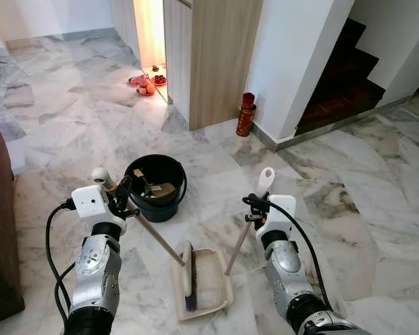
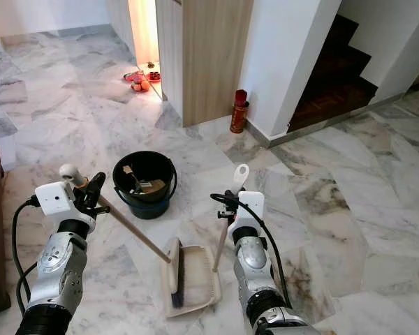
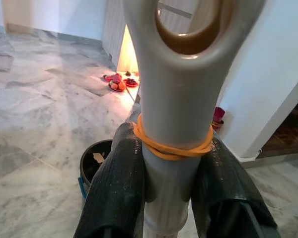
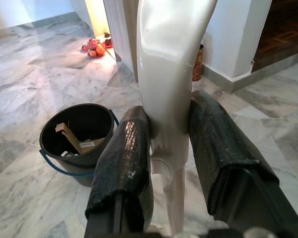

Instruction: Sweep floor

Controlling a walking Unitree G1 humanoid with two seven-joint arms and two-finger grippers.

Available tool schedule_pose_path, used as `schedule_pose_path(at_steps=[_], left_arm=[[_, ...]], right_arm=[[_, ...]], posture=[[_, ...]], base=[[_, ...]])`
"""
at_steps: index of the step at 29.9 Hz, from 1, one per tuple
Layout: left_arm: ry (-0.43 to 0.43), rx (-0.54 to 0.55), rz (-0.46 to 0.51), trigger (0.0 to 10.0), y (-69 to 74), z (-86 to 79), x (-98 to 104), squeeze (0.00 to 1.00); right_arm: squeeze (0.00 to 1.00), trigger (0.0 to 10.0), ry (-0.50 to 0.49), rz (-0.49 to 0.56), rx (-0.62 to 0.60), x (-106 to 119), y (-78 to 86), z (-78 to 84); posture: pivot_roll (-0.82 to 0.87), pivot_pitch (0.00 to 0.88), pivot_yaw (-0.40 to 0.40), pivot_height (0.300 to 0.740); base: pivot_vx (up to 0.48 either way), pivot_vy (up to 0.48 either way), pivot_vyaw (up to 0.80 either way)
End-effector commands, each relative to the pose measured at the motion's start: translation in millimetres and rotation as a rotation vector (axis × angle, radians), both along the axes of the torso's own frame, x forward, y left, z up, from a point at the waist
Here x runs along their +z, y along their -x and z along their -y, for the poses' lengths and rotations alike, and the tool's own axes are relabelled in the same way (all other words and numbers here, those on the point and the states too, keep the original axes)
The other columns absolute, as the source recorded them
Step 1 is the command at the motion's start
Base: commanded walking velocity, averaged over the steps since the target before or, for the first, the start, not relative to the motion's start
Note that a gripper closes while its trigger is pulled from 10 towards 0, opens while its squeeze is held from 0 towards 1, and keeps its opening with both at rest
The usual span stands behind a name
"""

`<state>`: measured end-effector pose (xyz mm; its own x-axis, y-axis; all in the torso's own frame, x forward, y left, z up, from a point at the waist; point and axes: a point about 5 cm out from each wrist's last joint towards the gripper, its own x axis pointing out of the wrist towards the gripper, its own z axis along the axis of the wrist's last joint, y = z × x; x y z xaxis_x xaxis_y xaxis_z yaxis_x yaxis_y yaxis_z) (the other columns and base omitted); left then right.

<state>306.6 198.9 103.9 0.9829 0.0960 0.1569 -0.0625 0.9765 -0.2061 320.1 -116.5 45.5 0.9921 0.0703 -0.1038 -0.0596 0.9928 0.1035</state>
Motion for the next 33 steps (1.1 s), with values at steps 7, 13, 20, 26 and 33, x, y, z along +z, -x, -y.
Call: schedule_pose_path(at_steps=[7,13,20,26,33], left_arm=[[-0.107,-0.002,0.129,10.0,0.6,0.0,28.2,0.00],[-0.211,0.000,0.165,10.0,10.2,-3.5,38.3,0.00],[-0.294,0.022,0.107,10.0,18.8,-12.4,27.1,0.00],[-0.324,0.022,0.067,10.0,22.4,-14.8,17.9,0.00],[-0.330,0.009,0.005,10.0,24.6,-10.8,0.4,0.00]], right_arm=[[0.00,10.0,-0.011,0.030,0.002,9.3,-6.8,-0.6],[0.00,10.0,-0.019,0.039,0.009,11.1,-7.5,-1.6],[0.00,10.0,-0.024,0.054,0.007,13.9,-8.9,1.5],[0.00,10.0,-0.034,0.080,0.005,19.5,-11.7,2.3],[0.00,10.0,-0.051,0.148,0.004,35.4,-19.3,2.1]], posture=[[0.03,0.039,-0.082,0.740],[0.04,0.034,-0.084,0.740],[0.04,0.029,-0.083,0.740],[0.04,0.020,-0.081,0.740],[0.04,0.012,-0.079,0.740]], base=[[0.000,0.000,0.00],[0.000,0.000,0.00],[0.000,0.000,0.00],[0.000,0.000,0.00],[0.000,0.000,0.00]])
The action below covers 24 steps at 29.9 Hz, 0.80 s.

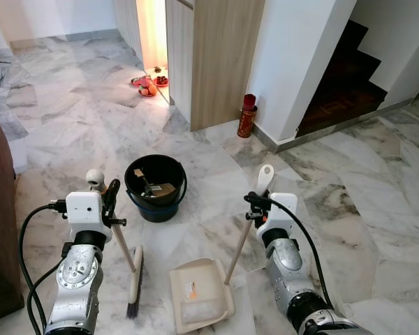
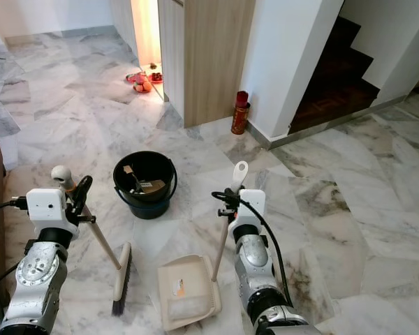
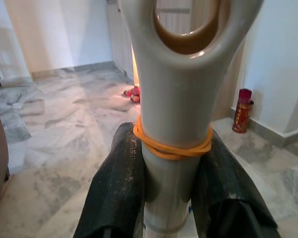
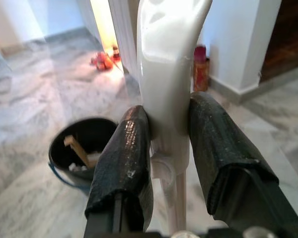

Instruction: Sweep floor

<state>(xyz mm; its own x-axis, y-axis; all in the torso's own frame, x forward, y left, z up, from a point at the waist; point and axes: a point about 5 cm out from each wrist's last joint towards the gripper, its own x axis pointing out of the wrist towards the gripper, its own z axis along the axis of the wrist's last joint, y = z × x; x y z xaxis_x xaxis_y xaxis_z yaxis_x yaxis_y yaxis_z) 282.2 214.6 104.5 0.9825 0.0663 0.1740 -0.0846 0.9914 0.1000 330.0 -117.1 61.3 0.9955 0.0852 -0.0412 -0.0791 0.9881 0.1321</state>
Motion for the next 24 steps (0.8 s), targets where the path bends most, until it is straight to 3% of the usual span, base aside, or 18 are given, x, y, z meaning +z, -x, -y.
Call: schedule_pose_path(at_steps=[1,13,24], left_arm=[[-0.022,-0.015,0.011,10.0,0.1,4.9,-0.1,0.00],[-0.032,-0.025,-0.013,10.0,1.0,8.7,-7.9,0.00],[-0.038,-0.014,-0.029,10.0,4.6,5.7,-13.7,0.00]], right_arm=[[0.00,10.0,-0.019,0.088,-0.009,19.7,-9.4,1.4],[0.00,10.0,-0.045,0.161,-0.025,37.3,-15.8,9.1],[0.00,10.0,-0.069,0.296,-0.064,67.7,-13.9,21.6]], posture=[[0.04,0.012,-0.079,0.740],[0.05,0.014,-0.081,0.740],[0.04,0.025,-0.079,0.740]], base=[[0.000,0.000,0.00],[0.000,0.000,0.00],[0.000,0.000,0.00]])
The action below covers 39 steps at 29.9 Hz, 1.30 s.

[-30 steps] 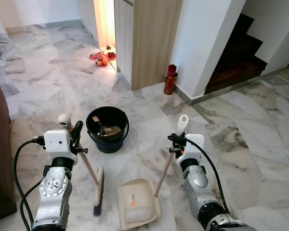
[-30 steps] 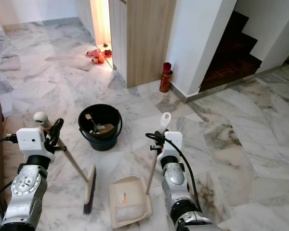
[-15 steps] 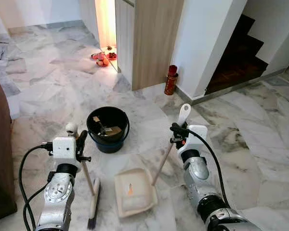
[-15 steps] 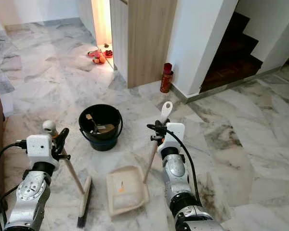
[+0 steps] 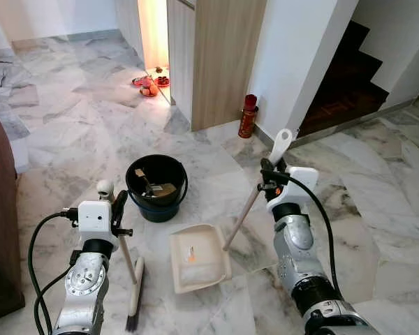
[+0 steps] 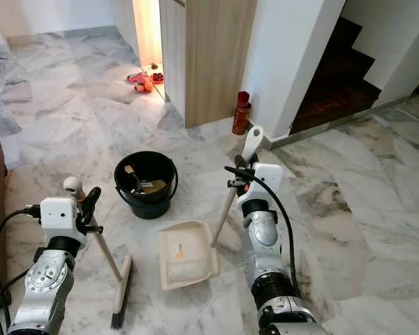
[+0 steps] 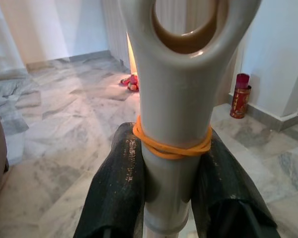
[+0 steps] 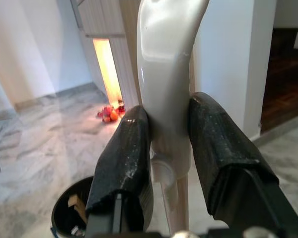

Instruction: Sweep floor

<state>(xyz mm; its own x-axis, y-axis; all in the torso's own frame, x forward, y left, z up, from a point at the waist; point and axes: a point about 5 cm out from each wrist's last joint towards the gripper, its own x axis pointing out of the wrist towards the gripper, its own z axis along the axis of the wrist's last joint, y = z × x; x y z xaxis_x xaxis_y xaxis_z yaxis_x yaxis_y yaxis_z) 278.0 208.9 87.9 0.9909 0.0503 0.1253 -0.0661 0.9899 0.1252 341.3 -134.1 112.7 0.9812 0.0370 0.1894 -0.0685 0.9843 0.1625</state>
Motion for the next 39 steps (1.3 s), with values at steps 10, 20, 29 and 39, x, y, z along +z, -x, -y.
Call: schedule_pose_path(at_steps=[10,20,29,39], left_arm=[[-0.016,-0.002,0.016,10.0,0.8,0.1,1.2,0.00],[-0.018,0.002,0.007,10.0,4.8,-1.0,-2.0,0.00],[-0.011,0.034,-0.021,10.0,17.8,-8.2,-9.8,0.00],[-0.007,0.064,-0.033,10.0,24.2,-12.1,-13.4,0.00]], right_arm=[[0.00,10.0,-0.024,0.172,-0.013,50.0,4.1,1.4],[0.00,10.0,-0.056,0.239,-0.020,83.1,9.7,2.7],[0.00,10.0,-0.135,0.273,-0.019,107.3,9.4,-0.5],[0.00,10.0,-0.149,0.281,-0.009,116.1,7.8,-3.8]], posture=[[0.05,0.031,-0.076,0.740],[0.05,0.036,-0.076,0.740],[0.05,0.041,-0.075,0.740],[0.06,0.036,-0.081,0.740]], base=[[0.000,0.000,0.00],[0.000,0.000,0.00],[0.000,0.000,0.00],[0.000,0.000,0.00]])
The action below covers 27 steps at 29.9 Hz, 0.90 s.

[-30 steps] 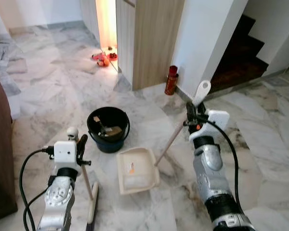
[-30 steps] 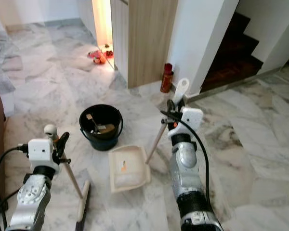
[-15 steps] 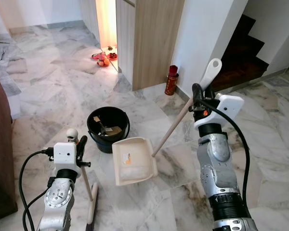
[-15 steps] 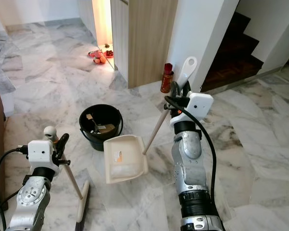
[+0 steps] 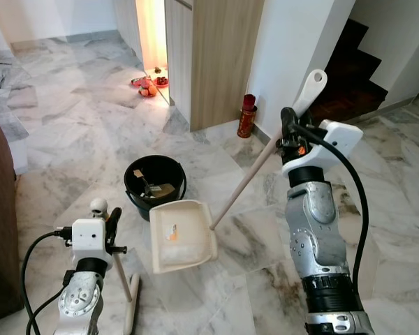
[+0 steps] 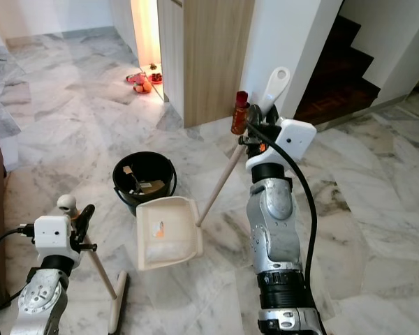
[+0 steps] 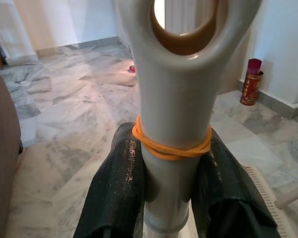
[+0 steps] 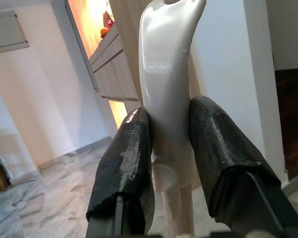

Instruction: Sweep floor

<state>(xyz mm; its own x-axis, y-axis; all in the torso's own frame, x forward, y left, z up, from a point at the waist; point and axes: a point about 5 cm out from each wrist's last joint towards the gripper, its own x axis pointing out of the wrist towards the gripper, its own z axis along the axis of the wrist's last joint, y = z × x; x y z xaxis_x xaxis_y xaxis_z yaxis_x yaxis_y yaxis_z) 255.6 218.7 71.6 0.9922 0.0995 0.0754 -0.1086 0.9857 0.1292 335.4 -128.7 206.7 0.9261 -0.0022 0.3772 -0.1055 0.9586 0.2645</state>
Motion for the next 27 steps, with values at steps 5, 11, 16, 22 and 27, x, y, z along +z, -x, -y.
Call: schedule_pose_path(at_steps=[5,11,16,22,27], left_arm=[[-0.006,0.016,0.016,10.0,1.8,-1.2,2.6,0.00],[-0.003,0.012,0.018,10.0,1.8,1.2,2.6,0.00],[-0.014,0.009,0.026,10.0,1.7,2.2,3.2,0.00],[-0.025,0.008,0.035,10.0,0.7,3.3,4.3,0.00],[-0.016,0.002,0.027,10.0,0.2,5.3,3.4,0.00]], right_arm=[[0.00,10.0,-0.029,0.092,-0.002,24.9,1.4,0.3],[0.00,10.0,-0.030,0.096,0.001,25.9,1.4,-0.8],[0.00,10.0,-0.037,0.094,0.000,25.3,1.2,-1.1],[0.00,10.0,-0.052,0.089,0.003,24.2,1.3,-1.8],[0.00,10.0,-0.059,0.086,-0.001,24.0,1.2,-1.1]], posture=[[0.06,0.034,-0.081,0.740],[0.06,0.028,-0.079,0.740],[0.06,0.021,-0.078,0.740],[0.06,0.016,-0.074,0.740],[0.06,0.013,-0.074,0.740]], base=[[0.000,0.000,0.09],[0.000,0.000,0.68],[0.000,0.000,0.71],[0.000,0.000,0.45],[0.000,0.000,0.00]])
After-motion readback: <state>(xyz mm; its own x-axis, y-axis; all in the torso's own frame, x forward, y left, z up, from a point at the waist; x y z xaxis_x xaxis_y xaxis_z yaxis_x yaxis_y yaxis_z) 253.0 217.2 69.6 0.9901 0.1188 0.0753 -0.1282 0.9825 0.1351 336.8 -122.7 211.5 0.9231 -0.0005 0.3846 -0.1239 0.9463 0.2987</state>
